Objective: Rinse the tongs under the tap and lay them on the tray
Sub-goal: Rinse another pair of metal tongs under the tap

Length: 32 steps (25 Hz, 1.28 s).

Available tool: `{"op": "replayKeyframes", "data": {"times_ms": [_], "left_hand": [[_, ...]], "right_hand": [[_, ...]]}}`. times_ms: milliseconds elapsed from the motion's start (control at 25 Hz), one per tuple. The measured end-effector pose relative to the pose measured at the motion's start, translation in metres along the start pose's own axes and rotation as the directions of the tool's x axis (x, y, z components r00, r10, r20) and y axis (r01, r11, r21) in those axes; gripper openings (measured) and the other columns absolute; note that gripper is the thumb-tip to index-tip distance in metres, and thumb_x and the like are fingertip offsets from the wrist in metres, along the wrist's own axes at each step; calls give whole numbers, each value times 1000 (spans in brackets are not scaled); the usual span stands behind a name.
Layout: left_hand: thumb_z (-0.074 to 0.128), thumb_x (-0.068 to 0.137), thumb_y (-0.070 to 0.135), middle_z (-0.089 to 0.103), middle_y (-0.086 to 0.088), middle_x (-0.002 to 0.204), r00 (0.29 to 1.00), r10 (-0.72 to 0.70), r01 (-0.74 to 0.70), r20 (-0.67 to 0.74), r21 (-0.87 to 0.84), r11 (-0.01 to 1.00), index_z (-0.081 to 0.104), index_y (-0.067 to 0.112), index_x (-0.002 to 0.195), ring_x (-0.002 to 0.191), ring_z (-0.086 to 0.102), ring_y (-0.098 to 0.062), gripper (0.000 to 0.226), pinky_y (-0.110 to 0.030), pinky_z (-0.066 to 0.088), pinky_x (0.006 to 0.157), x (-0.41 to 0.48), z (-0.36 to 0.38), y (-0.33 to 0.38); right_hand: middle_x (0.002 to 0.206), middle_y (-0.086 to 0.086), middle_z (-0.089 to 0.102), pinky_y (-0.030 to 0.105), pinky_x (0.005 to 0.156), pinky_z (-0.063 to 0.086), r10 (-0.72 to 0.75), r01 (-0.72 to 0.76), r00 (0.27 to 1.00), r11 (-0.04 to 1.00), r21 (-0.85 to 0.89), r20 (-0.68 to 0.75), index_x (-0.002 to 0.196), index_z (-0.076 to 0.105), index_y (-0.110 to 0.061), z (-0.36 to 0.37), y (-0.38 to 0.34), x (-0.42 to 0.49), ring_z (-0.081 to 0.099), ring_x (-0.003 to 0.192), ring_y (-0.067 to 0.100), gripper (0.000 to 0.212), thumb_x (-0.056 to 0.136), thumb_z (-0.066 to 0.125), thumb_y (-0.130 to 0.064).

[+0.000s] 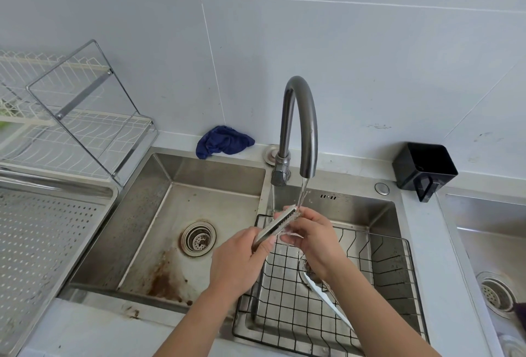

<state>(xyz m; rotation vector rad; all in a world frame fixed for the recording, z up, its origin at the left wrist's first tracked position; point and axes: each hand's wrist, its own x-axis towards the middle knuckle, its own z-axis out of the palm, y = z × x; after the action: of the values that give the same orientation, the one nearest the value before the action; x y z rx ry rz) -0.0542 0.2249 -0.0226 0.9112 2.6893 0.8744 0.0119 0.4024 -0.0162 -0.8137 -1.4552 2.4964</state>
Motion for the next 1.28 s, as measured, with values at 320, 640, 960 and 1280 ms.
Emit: {"op": "replayKeyframes", "data": {"times_ms": [320,640,960,1280], "left_hand": [[39,94,69,65,-1,63,941,-294,332,167,-304,893,59,22,82,63,68,-27,53,-50,59,65,14,10,-3],[40,88,79,54,-2,50,790,-304,613,533,-709,349,63,23,57,37,44,-15,68,-24,34,36,42,40,57],[35,102,55,72,-6,73,756,-221,648,616,-752,119,79,12,97,63,70,-22,62,-29,52,54,54,50,78],[45,104,35,76,-2,92,865,-356,440,352,-874,206,73,20,97,83,74,-11,33,-25,56,64,56,45,80]], "right_hand": [[92,11,72,34,69,58,-57,57,997,998,6,44,92,68,-13,1,6,-6,63,74,16,17,99,63,-27],[87,6,74,33,58,55,-159,152,987,950,-273,-6,93,75,-24,11,-21,-5,60,61,14,22,102,56,-17],[105,-16,69,17,74,51,-276,113,940,806,-581,-200,111,56,-35,-7,-8,-26,67,97,5,39,82,80,-39],[97,-16,70,25,71,51,-365,91,906,659,-747,-212,108,53,-33,-9,-15,-13,66,86,-1,37,83,77,-42]]}}
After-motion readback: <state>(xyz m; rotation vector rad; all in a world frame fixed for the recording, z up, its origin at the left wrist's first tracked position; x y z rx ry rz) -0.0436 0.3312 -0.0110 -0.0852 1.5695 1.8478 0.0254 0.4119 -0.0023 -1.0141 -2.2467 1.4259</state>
